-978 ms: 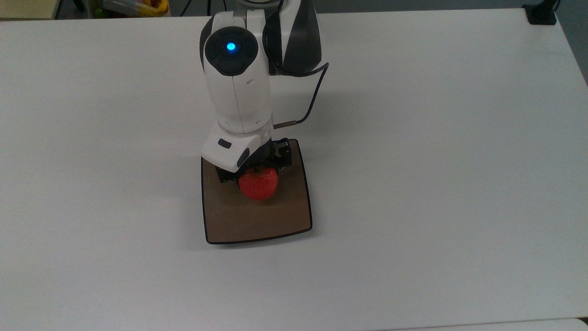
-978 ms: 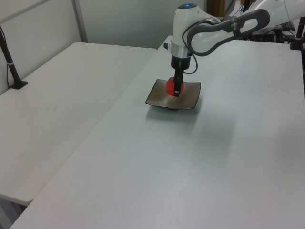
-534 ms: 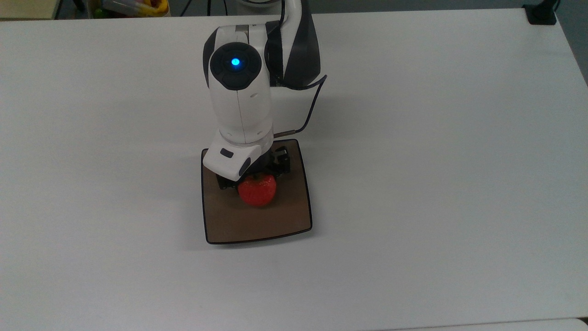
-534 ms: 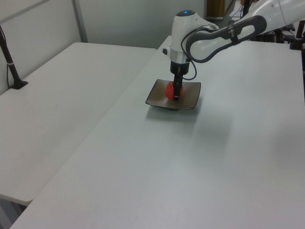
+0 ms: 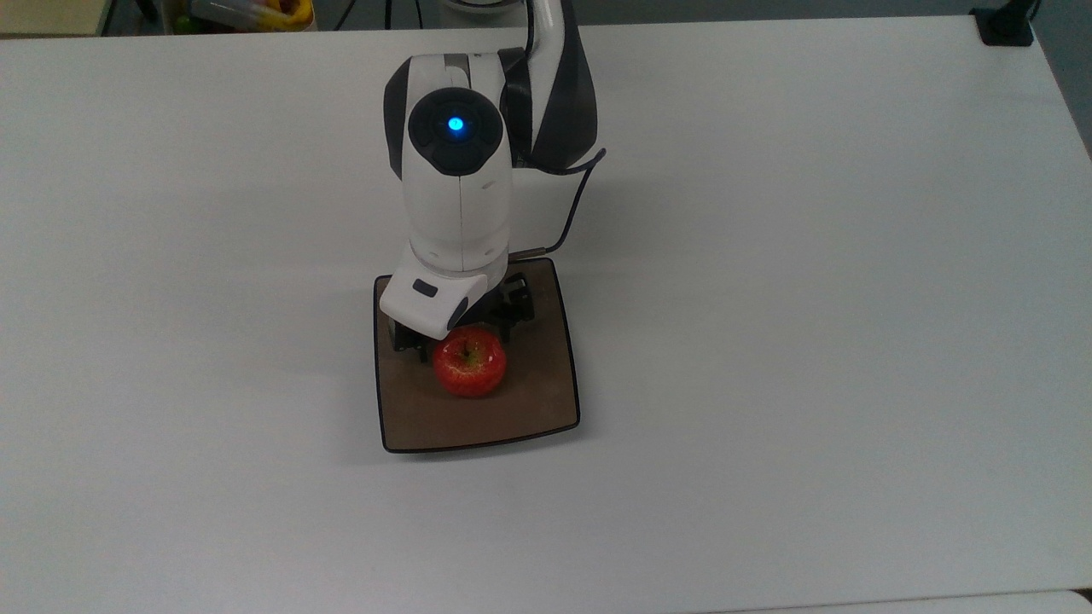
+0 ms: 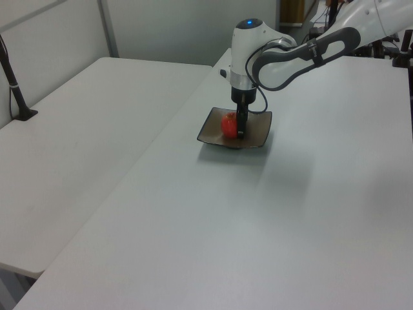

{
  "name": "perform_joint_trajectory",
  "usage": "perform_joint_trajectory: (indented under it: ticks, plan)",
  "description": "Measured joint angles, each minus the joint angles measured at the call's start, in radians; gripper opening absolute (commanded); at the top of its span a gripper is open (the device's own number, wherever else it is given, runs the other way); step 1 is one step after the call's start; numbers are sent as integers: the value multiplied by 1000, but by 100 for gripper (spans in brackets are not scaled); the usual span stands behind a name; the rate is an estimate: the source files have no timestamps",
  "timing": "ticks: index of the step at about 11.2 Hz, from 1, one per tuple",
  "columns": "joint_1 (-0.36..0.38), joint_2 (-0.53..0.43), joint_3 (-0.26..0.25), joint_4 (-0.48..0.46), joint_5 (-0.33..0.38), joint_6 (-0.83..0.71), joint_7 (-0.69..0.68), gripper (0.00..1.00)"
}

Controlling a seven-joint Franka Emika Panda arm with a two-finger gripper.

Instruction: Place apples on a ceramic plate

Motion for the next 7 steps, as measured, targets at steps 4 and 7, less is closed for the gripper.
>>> perform_joint_trajectory:
  ticks: [4, 7]
  plan:
    - [3, -33, 0, 12, -2, 0, 24, 100]
    - [13, -133, 1, 14, -1, -57, 61, 100]
